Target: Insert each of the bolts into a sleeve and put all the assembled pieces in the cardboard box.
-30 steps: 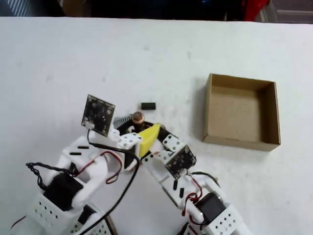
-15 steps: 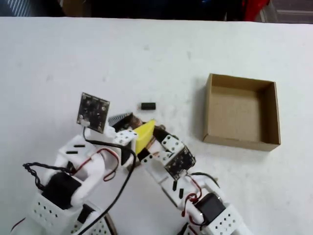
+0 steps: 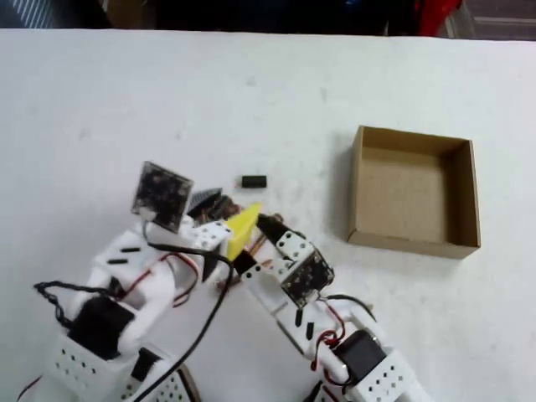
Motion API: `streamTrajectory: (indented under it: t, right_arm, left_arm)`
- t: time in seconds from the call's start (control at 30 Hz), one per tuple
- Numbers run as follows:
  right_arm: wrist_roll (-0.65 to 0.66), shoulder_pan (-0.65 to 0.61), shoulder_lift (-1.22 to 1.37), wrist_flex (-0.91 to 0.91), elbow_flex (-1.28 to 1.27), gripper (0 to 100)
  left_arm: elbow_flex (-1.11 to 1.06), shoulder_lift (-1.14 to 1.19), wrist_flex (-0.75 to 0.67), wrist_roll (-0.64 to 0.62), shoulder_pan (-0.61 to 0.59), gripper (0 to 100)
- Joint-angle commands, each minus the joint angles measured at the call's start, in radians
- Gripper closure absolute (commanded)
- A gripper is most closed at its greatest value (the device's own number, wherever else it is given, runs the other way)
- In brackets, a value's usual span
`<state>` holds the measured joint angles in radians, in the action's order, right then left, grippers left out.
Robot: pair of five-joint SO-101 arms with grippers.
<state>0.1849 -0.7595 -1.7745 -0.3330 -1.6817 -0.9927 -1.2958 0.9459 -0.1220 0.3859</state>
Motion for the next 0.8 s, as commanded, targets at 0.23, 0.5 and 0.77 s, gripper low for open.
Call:
streamTrajectory:
  t: [0.23, 0.5, 0.77]
  right_arm:
    - [0.011, -0.004, -0.007, -0.028, -0.009, 98.3]
    - [0.011, 0.065, -0.007, -0.03, -0.008, 98.3]
    - [0.011, 0.166, -0.007, -0.074, 0.054, 98.3]
  left_arm:
    - [0.052, -0.298, 0.014, 0.009, -0.239, 78]
    - [0.052, -0.375, 0.155, 0.011, -0.361, 79]
    - [0.051, -0.38, 0.249, 0.075, -0.363, 96]
